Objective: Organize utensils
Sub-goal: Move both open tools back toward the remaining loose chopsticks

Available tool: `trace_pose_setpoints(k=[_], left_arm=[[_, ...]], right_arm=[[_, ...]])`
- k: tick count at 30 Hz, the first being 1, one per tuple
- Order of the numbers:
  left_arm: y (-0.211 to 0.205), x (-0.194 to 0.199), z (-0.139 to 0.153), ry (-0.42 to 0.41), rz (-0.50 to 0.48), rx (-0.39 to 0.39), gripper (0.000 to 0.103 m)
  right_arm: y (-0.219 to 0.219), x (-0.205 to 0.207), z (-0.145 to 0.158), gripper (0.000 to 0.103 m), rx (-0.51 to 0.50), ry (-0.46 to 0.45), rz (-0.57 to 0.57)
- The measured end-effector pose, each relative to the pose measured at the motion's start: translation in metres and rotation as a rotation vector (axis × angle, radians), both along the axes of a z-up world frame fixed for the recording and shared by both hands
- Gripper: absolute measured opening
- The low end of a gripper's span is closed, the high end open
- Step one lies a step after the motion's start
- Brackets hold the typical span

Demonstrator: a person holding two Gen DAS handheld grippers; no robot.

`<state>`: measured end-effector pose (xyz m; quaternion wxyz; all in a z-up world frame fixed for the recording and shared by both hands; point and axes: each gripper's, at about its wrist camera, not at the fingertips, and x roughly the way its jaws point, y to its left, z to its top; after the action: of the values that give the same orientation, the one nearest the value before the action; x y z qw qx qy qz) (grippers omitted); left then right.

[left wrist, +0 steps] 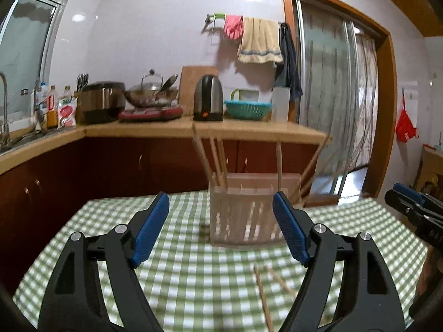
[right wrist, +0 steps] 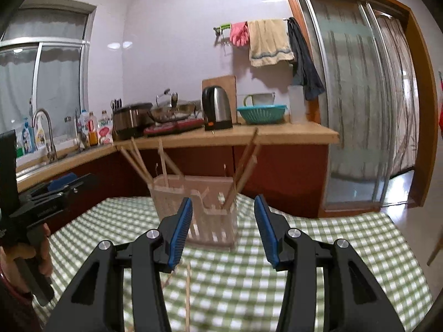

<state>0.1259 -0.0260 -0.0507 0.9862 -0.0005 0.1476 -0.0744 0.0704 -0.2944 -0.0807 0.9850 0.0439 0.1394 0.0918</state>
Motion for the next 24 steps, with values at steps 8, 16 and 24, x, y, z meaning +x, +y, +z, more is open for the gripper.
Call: trace_pose_setpoints(k=[8,16,24], left_arm=[[0.002,-0.038,-0.05,0.094,0.036,0.03,0.075],[0.004,-0.063,-0.088,0.173,0.055,0.028,0.075],[0.004,-0.073,-0.113,0.251,0.064,0.013,0.075]], right_arm=[[-0.002,-0.033,-0.048,0.047,-0.009,0.057,0.005],[0.006,-0.047,-0.087,0.047,-0.022,0.138,0.067],[0.021,-0.052,-0.114,0.039,-0.047,0.201,0.138]])
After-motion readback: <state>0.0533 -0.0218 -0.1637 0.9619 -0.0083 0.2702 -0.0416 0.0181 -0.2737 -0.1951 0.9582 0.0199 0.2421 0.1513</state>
